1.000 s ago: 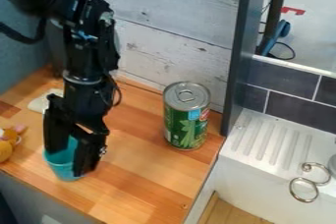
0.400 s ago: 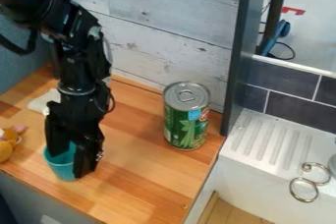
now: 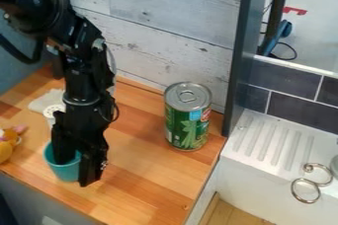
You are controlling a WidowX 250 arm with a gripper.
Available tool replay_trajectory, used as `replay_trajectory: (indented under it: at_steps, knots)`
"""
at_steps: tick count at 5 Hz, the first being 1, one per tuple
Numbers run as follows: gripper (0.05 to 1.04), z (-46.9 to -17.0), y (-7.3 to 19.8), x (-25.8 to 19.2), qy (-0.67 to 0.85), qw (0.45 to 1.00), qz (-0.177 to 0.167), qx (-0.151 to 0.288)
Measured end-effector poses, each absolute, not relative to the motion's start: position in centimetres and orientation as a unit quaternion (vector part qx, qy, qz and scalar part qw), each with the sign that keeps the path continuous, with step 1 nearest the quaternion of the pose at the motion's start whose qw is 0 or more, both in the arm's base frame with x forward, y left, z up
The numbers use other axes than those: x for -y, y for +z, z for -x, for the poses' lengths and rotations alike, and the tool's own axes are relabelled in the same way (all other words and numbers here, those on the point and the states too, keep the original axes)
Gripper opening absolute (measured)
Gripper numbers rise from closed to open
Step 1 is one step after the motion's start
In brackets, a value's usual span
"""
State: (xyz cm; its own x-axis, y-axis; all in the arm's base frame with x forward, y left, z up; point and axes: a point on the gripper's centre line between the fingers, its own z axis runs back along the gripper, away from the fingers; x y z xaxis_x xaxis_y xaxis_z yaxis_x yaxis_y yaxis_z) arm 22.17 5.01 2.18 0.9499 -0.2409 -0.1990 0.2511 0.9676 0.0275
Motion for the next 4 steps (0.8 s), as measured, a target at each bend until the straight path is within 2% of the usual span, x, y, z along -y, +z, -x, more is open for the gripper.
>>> replay_trajectory:
  at_steps: [2,3,4]
  knots:
    - [0.36,-21.84,1.51,-5.32,-0.116,0.988,-0.022,-0.104]
    - [0.178,-21.8,1.48,-5.21,-0.121,0.987,-0.018,-0.104]
    - [0.124,-21.26,2.12,-4.92,-0.147,0.982,-0.004,-0.121]
